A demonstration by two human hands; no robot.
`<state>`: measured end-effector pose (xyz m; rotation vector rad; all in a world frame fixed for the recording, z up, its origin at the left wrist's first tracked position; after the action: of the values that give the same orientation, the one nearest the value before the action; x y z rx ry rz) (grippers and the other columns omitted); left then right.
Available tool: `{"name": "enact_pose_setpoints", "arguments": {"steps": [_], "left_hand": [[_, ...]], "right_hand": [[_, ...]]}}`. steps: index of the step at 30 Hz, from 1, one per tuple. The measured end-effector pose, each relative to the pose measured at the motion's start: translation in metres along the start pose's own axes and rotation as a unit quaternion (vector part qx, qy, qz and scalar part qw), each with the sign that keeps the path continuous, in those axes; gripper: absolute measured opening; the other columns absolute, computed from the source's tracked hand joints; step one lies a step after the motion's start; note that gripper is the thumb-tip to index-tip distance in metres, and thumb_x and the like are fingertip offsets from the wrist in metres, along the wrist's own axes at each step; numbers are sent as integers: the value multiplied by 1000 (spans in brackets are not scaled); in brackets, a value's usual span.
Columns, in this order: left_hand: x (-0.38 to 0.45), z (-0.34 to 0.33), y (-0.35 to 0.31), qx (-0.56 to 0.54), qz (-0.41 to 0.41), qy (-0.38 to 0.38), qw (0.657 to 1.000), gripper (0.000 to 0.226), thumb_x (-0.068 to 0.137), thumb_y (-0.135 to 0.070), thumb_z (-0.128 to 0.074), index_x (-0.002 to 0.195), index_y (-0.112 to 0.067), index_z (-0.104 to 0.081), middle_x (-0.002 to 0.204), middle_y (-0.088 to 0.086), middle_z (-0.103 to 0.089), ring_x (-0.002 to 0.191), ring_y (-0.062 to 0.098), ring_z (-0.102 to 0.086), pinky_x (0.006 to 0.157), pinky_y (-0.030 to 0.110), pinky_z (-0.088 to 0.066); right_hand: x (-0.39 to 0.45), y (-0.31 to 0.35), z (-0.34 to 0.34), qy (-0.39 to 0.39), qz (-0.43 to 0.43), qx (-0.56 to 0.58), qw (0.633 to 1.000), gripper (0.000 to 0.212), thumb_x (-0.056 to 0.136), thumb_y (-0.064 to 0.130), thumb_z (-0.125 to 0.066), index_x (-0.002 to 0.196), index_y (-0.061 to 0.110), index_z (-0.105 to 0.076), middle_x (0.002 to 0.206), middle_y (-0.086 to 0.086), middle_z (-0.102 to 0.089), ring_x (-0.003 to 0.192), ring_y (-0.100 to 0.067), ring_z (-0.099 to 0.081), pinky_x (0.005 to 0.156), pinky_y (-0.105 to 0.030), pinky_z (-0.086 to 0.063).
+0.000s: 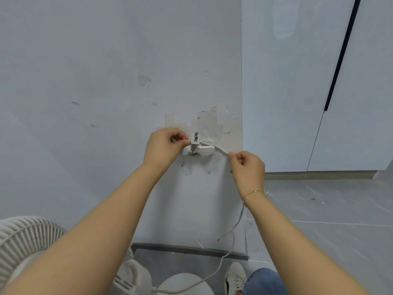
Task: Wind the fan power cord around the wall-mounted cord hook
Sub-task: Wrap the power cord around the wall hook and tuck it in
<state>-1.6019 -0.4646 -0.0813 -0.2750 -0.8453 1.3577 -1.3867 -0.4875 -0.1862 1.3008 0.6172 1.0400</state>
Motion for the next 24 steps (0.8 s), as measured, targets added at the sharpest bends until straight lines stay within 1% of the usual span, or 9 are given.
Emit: {"name": "enact_pose_setpoints", "arguments": {"steps": [3,6,8,9,13,16,19,22,24], "left_hand": [[1,0,7,-69,62,-5,996,11,75,-12,-75,68,-19,-70,63,-8,-62,56,-3,-53,50,0,-36],[1,0,13,-115,101,-7,988,10,72,-11,-76,68,-19,-72,69,-10,-66,65,-1,-57,51,-2,-36],[1,1,14,-112,103,-10,988,7,71,-12,-77,72,-17,-73,70,-11,-67,67,-2,-58,52,-2,-37],[2,1,14,-108,100,-11,989,6,71,-12,-77,73,-17,-74,70,-11,-67,68,-2,-59,54,-3,-38],[2,1,13,-107,92,-6,990,6,71,-13,-77,77,-15,-76,72,-10,-68,70,-2,-61,57,-3,-39],[3,1,13,-107,90,-1,990,6,72,-13,-77,75,-17,-75,70,-11,-68,67,-5,-59,56,-2,-39],[4,-3,13,-105,93,34,990,7,75,-13,-75,83,-13,-74,67,-10,-65,59,-6,-55,50,3,-38],[2,-3,13,-107,91,90,986,10,79,-13,-73,89,-10,-72,70,-4,-62,63,2,-54,47,2,-37],[1,1,17,-101,97,113,984,13,80,-17,-73,91,-11,-71,74,-1,-61,65,6,-52,51,9,-40]], "right_hand": [[-6,-6,-12,20,-22,18,999,32,90,28,-56,69,5,-64,61,-7,-64,64,-22,-58,67,-29,-46],[-11,-19,-32,62,-76,50,994,33,89,23,-57,61,7,-64,50,4,-56,53,-14,-49,62,-27,-42],[-18,-30,-51,99,-123,86,984,35,86,17,-57,52,16,-62,46,7,-55,48,-13,-44,59,-27,-38],[-22,-34,-59,114,-141,99,979,35,85,16,-58,51,18,-62,45,8,-55,48,-12,-43,58,-27,-37],[-41,-31,-86,148,-173,142,963,33,89,19,-56,57,19,-64,43,8,-51,49,-10,-43,52,-25,-34],[-53,-29,-99,157,-220,190,944,35,91,31,-58,60,15,-62,48,1,-44,45,-12,-38,44,-24,-31],[-57,-27,-104,147,-261,211,930,37,90,35,-58,61,13,-59,51,-1,-39,44,-13,-33,41,-22,-28],[-57,-22,-109,142,-265,205,931,37,90,32,-57,58,15,-58,53,-2,-37,45,-15,-32,46,-24,-27],[-56,-19,-109,138,-254,190,938,36,90,30,-56,57,16,-59,53,-1,-40,46,-16,-34,48,-24,-28]]}}
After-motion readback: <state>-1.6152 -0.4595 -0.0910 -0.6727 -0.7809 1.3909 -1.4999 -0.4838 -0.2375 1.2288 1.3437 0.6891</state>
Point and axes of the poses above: each hand's wrist, its own x-axis towards the middle knuckle, its own z-axis out of the back of the hand, y = z × x, the point moved 8 cm from there along x, towards the middle knuckle
